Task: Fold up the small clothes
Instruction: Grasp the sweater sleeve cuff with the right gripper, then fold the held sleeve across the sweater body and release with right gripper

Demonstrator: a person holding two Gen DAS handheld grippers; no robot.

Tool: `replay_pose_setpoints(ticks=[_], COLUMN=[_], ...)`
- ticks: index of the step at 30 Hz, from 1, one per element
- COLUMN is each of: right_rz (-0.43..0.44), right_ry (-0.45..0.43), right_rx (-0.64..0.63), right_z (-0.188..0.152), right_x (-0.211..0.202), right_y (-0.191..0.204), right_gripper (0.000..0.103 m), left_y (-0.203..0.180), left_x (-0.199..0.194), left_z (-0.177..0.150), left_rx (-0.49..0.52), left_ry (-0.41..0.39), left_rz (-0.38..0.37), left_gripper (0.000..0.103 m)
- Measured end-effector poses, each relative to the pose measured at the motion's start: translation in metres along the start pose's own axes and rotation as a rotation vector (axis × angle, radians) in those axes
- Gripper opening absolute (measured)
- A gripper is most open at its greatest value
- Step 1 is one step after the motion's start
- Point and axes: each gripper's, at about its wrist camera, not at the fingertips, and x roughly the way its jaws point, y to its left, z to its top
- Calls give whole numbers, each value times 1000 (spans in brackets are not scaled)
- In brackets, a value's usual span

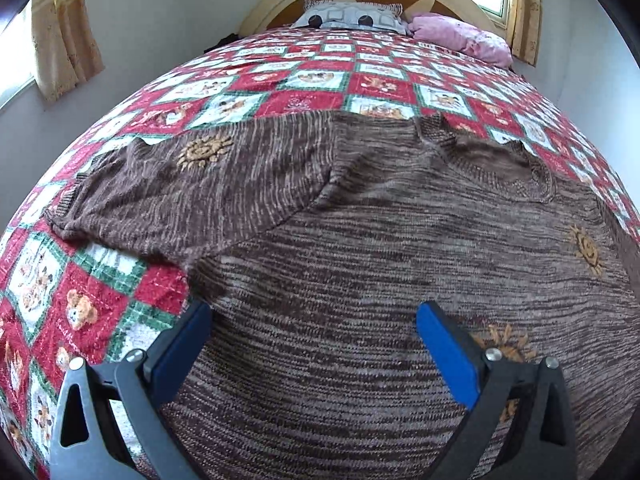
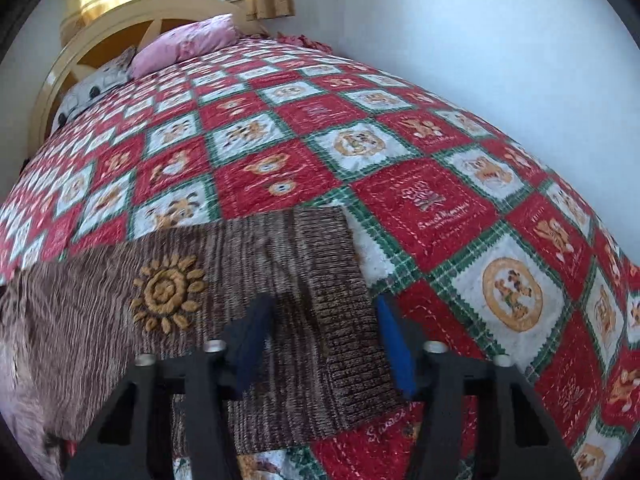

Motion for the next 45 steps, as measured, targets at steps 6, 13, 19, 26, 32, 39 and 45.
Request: replay_pose_setpoints(ticks=[6,13,19,26,32,39,45], right_rz=[78,113,249,453,443,612,614], right_ry=[7,-119,-195,-173,-90,11,-169], right_rx=[47,7,-150,-330,-451,-420,-151], right_z=[7,29,30,-35,-105,-115,-69], right_x=[-6,-71,-133,-143,-83,-68,-93], right_y=[0,31,129,271,358,348,257], right_gripper=[8,7,7,7,8,14,68], left_y=[1,2,4,14,14,16,15], left_x=[1,1,-1,-4,-4,-3,-3], left_z=[0,-1,-1,-2,-1,-2,-2], left_rx=[-5,-9,-24,-74,-79,-81,-77], left_ry=[0,0,-6,-30,-34,-34,-33], left_rz=[-8,-14,-34,-93,-103,-107,-102], left_gripper=[103,103,103,103,103,103,103])
